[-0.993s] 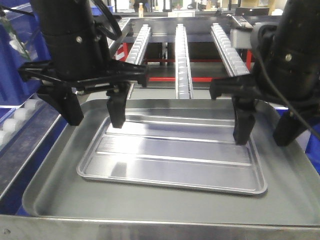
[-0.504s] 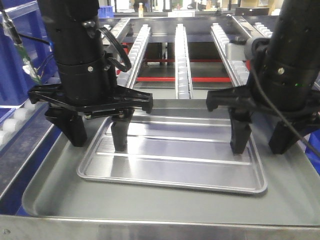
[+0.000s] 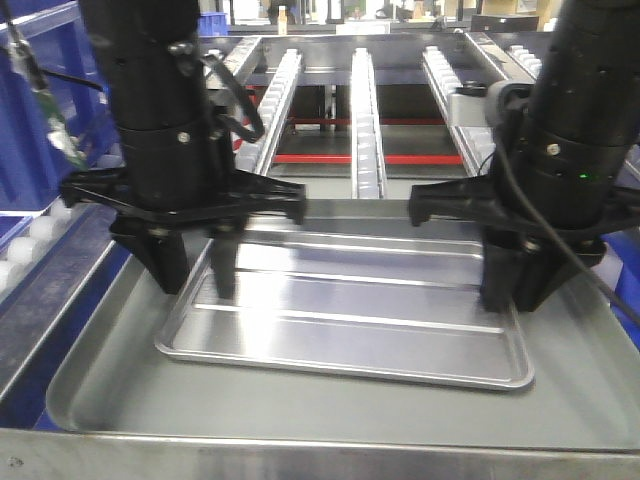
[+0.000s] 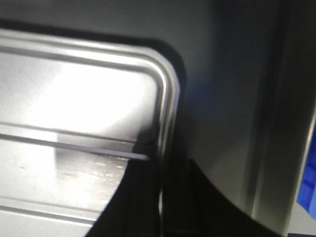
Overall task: Grab silver tray and place in blue box
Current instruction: 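Close both grippers on the small silver tray's edges, then lift the small silver tray up off the larger tray with both grippers, then turn the base away from the conveyor shelf holding the tray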
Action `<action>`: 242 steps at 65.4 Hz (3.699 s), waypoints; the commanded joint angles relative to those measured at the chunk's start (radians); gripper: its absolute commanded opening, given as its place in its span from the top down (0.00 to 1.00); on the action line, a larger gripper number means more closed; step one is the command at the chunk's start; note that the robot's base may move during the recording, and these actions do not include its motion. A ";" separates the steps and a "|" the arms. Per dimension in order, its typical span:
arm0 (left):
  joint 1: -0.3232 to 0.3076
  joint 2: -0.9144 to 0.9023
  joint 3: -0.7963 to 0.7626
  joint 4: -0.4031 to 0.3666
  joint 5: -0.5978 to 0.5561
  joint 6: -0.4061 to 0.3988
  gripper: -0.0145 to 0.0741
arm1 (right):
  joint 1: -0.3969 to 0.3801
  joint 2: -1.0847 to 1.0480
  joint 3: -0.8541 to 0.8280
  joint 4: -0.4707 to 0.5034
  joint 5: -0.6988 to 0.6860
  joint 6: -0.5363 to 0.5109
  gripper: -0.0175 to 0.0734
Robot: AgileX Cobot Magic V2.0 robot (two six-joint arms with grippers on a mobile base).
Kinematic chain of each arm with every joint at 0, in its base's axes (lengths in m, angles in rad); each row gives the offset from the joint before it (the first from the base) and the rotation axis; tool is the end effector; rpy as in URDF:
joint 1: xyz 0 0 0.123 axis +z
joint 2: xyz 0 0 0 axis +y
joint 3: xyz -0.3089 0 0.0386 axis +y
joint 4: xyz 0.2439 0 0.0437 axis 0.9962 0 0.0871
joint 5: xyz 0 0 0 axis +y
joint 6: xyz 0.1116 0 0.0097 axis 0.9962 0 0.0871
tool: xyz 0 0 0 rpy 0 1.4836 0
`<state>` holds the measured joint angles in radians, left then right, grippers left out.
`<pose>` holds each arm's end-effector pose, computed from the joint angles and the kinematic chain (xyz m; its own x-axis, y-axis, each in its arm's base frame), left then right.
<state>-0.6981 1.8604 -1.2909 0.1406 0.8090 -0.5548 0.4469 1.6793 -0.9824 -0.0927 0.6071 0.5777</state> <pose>0.3025 -0.2390 0.2063 -0.9325 0.2089 -0.2948 0.2294 0.9726 -0.0366 0.2964 0.1355 0.1980 -0.9407 0.0815 -0.3294 0.0425 0.9914 0.1242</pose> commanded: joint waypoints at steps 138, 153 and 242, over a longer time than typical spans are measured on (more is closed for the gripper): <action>-0.007 -0.315 -0.241 0.075 0.335 -0.032 0.95 | -0.003 -0.276 -0.342 -0.092 0.343 -0.108 0.75; -0.007 -0.315 -0.241 0.075 0.335 -0.032 0.95 | -0.003 -0.276 -0.342 -0.092 0.343 -0.108 0.75; -0.007 -0.315 -0.241 0.075 0.335 -0.032 0.95 | -0.003 -0.276 -0.342 -0.092 0.343 -0.108 0.75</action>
<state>-0.7057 1.5820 -1.4986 0.1615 1.1259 -0.5985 0.4528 1.4438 -1.2936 -0.1236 0.9747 0.4885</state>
